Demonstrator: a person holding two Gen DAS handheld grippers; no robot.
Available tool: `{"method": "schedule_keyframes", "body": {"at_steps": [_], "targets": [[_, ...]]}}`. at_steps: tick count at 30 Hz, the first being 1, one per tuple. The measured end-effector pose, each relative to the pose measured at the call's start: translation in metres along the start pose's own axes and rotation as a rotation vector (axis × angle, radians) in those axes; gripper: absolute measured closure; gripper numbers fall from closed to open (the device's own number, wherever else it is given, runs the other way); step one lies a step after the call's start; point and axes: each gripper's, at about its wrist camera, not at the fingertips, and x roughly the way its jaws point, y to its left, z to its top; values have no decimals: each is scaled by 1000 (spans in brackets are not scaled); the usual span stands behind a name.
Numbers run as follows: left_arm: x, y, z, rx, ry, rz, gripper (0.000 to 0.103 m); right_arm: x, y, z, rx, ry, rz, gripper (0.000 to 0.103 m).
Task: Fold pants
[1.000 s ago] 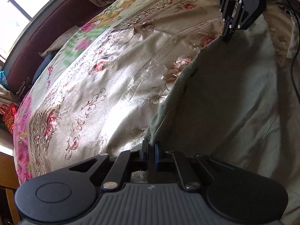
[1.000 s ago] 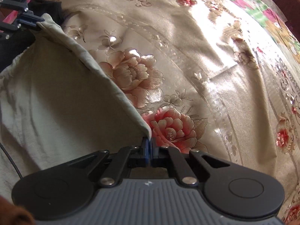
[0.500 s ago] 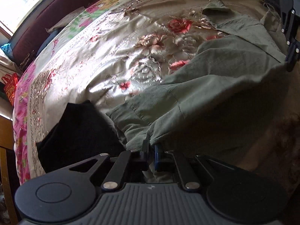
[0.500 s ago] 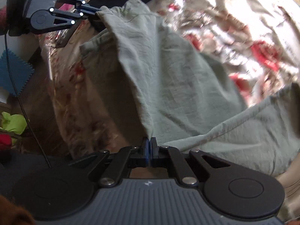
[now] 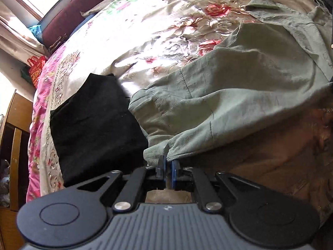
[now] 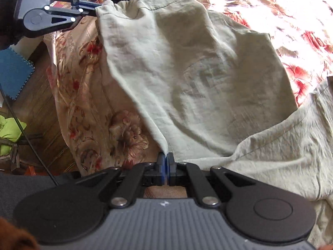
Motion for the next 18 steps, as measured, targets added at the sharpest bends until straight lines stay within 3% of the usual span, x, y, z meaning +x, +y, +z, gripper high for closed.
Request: {"method": "schedule_keyframes", "body": {"at_steps": [2,6,12,15,18], "targets": [[10,-11,-10,30,36,25,81,11,6,4,-15,34,-6,93],[22,-32,-27,86,101,37,78,12,13,3,-47,34,-39,93],[2,-23,-24,-65,100,65,75,-29,-7,-10,93,-37,-58,90],[-15,-22,-13,-112,62,81,75,-58,-30,-13,189,-82,-73,89],[-25,-29,4,-132,29,85,74,-79,-63,-17,259,-150,-133,80]]}}
